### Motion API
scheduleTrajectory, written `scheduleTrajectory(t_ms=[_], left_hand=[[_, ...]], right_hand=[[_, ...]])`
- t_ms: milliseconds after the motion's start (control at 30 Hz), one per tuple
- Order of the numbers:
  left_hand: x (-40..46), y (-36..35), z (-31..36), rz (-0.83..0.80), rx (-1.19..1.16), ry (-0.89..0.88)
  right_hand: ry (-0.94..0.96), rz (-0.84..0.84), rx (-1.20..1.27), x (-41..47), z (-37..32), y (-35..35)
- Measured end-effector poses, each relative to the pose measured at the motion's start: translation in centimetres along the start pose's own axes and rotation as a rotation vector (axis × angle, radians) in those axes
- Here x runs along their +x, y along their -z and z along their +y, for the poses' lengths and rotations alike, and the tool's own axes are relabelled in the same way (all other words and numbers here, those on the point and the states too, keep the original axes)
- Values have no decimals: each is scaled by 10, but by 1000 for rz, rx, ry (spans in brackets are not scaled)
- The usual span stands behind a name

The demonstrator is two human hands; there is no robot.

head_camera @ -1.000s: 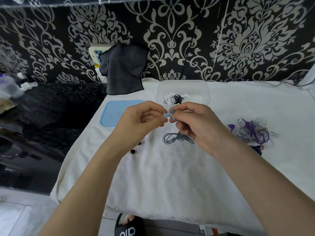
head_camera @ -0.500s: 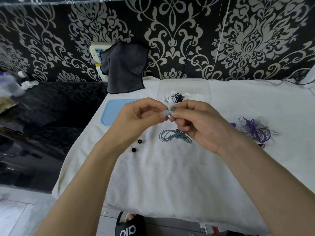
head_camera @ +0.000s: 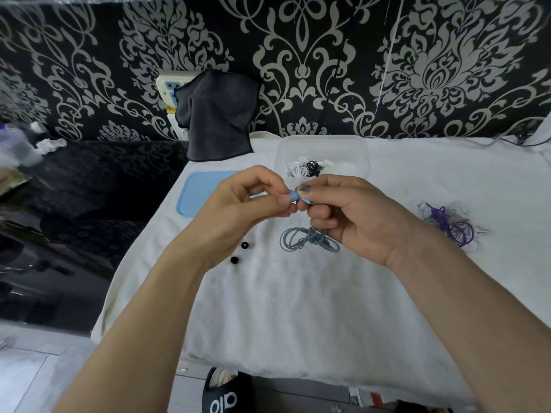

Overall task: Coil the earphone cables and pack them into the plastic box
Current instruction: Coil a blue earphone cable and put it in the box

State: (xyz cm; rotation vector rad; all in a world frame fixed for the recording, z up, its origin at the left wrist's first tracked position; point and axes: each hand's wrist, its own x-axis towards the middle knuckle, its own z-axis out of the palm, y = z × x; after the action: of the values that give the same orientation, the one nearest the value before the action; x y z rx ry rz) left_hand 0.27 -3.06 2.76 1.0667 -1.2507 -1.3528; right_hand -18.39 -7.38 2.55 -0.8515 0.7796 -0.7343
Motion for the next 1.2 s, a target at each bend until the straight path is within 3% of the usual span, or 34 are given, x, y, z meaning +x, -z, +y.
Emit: scheduleTrajectory(t_ms=[367,1000,1200], left_hand=[[-6,-14,4,124,249,-233],[-4,-10,-7,210,368,-361],[-4,-15,-3,223,408,-374]], right_hand=[[-55,-23,222,0,4,-7],[-102,-106,456,-8,7,-15],[-7,-55,373,-6,14,-22]])
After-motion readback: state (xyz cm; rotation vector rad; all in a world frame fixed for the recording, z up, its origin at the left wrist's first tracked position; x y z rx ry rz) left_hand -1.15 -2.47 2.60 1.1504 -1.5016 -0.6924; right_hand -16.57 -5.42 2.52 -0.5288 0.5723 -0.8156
